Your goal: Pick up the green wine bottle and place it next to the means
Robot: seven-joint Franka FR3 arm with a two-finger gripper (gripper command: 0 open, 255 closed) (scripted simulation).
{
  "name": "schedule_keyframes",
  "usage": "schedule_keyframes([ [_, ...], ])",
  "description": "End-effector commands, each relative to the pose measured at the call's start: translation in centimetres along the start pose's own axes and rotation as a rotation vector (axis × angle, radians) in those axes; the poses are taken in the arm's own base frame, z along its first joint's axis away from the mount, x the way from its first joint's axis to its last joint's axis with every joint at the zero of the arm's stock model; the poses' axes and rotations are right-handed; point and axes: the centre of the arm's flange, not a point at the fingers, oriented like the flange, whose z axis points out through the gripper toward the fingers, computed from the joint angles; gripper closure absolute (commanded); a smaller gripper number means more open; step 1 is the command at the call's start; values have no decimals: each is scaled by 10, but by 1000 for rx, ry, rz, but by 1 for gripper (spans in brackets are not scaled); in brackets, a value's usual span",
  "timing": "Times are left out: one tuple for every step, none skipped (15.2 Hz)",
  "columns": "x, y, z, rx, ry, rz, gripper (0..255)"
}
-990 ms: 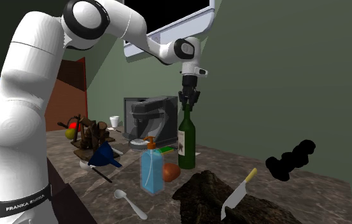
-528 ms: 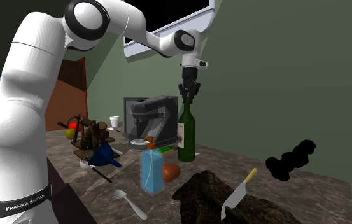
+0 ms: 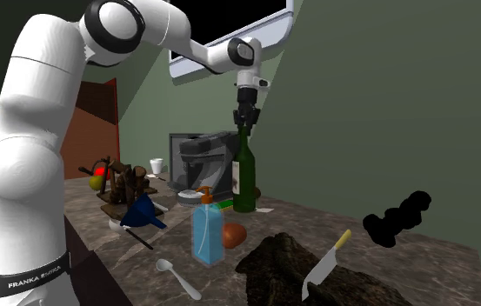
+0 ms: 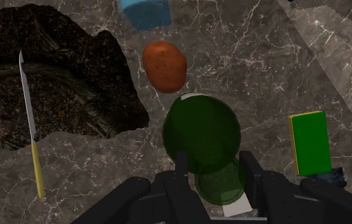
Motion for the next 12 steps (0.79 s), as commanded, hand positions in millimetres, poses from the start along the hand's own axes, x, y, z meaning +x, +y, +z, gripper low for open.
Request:
schedule_keyframes([
  [-8,-23,2,0,0,1,255],
  [-12,-36,2,0,0,1,255],
  [-16,-49,3,0,0,1,255],
  [-20,-61,3,0,0,1,255],
  [-24,-74,4,0,0,1,255],
  [-27,-87,4,0,0,1,255],
  [-31,-99,4,0,0,1,255],
  [-35,-112,5,0,0,1,255],
  [-39,-125,5,0,0,1,255],
  [-42,-137,6,0,0,1,255],
  [-46,-150,6,0,0,1,255],
  [-50,-163,7,0,0,1,255],
])
